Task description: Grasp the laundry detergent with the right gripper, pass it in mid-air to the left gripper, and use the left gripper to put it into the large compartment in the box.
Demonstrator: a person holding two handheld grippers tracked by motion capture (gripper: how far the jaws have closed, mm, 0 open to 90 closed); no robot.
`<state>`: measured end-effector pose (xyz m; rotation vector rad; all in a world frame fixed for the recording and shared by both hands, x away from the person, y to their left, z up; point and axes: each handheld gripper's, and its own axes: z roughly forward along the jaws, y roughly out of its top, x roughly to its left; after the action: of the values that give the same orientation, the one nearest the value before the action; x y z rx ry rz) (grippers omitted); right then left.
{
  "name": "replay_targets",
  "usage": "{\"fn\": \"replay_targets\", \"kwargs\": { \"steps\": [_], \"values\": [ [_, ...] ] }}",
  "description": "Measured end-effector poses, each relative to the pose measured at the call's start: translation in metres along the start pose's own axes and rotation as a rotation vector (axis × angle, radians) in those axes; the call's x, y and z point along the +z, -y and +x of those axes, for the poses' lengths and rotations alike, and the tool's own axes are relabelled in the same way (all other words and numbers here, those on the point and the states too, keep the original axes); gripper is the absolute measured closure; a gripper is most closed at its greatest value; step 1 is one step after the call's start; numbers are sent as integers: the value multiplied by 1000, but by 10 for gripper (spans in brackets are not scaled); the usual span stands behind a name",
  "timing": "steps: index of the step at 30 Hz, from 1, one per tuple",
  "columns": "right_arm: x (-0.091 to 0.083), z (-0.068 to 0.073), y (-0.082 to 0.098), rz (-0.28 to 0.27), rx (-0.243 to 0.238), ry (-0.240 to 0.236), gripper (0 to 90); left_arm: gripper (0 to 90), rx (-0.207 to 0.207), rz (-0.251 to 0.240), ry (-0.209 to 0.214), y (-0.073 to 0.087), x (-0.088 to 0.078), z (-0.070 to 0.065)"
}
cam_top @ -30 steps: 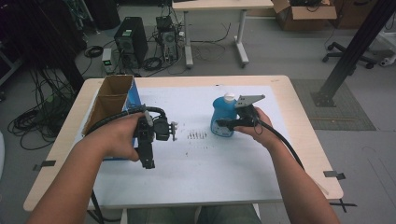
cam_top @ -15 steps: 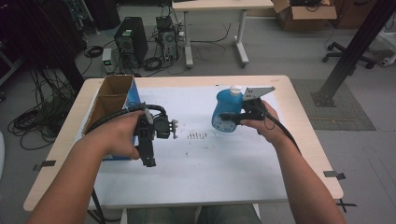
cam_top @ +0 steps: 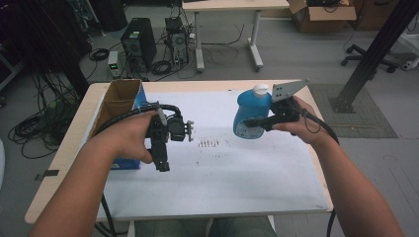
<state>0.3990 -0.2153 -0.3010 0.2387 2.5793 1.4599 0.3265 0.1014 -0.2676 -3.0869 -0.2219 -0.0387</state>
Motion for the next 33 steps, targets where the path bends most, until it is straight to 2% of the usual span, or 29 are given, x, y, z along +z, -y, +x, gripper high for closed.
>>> {"fn": "replay_targets", "kwargs": {
  "steps": [1,3,9,17,22,26,33],
  "values": [
    [-2,5,-2,21,-23,-34,464,4,2,1,-2,-3,-3,0],
    [-2,10,-2,34,-42,-62,463,4,9,0,-3,-6,-7,1],
    [2,23,0,64,-89,-108,462,4,27,2,-13,-18,-15,1],
    [23,42,6,24,-101,-148,459,4,52,0,-21,-33,-23,1],
    [39,52,6,7,-93,-172,458,4,55,-3,-20,-38,-24,2],
    [50,60,6,15,-99,-188,457,4,56,-10,-19,-41,-25,2],
    [70,69,13,40,-77,-195,457,4,61,-9,-17,-44,-27,1]
  ]
}}
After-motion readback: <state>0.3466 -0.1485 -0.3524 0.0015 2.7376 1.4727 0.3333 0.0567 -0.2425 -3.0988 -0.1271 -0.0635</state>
